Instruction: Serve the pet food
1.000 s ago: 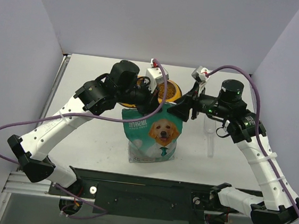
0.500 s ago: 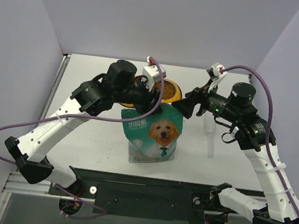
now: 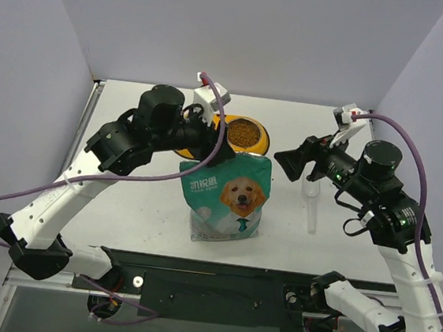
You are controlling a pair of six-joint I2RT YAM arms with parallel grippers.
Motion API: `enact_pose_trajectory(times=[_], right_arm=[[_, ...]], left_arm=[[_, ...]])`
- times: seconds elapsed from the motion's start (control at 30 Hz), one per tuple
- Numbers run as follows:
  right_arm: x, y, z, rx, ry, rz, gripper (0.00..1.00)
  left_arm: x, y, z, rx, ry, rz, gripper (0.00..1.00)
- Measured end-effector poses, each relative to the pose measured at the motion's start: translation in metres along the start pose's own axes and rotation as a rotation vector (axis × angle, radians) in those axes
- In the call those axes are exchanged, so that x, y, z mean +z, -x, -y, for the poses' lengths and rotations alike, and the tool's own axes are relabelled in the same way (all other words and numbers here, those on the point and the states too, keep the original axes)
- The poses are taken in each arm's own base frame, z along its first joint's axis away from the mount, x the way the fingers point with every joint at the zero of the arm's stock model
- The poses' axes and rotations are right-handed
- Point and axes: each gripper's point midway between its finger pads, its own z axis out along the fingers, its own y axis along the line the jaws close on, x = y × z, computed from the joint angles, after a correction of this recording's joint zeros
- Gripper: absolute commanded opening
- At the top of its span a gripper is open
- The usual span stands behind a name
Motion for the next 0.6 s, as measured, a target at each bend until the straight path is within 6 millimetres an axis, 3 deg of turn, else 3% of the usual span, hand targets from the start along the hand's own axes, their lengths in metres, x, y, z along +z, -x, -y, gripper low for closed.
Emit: enact_pose_trajectory(times=[0.13,0.17,0.23,0.43,0.6], right_arm=[[-0.02,0.002,0.036,0.03,-0.246,0.008,0.75],[-0.028,0.004,0.048,0.041,-0.324,0.02,0.9],[-0.049,0.007,0.068,0.051,-0.472,0.051,0.94],[-0.124,0.022,0.102,0.042,-0.798,0.153,0.95],[-0.181,0.031,0.122,0.049,-1.039,0.228,0.96]], left_arm=[[-0.025,0.027,-0.011,-0.032,0.111,0.124,0.74],[-0.035,0.035,-0.016,-0.042,0.152,0.167,0.76],[-0.058,0.055,-0.026,-0.064,0.244,0.269,0.78],[-0.16,0.104,-0.058,-0.158,0.53,0.617,0.84],[-0.238,0.122,-0.064,-0.209,0.64,0.848,0.85]])
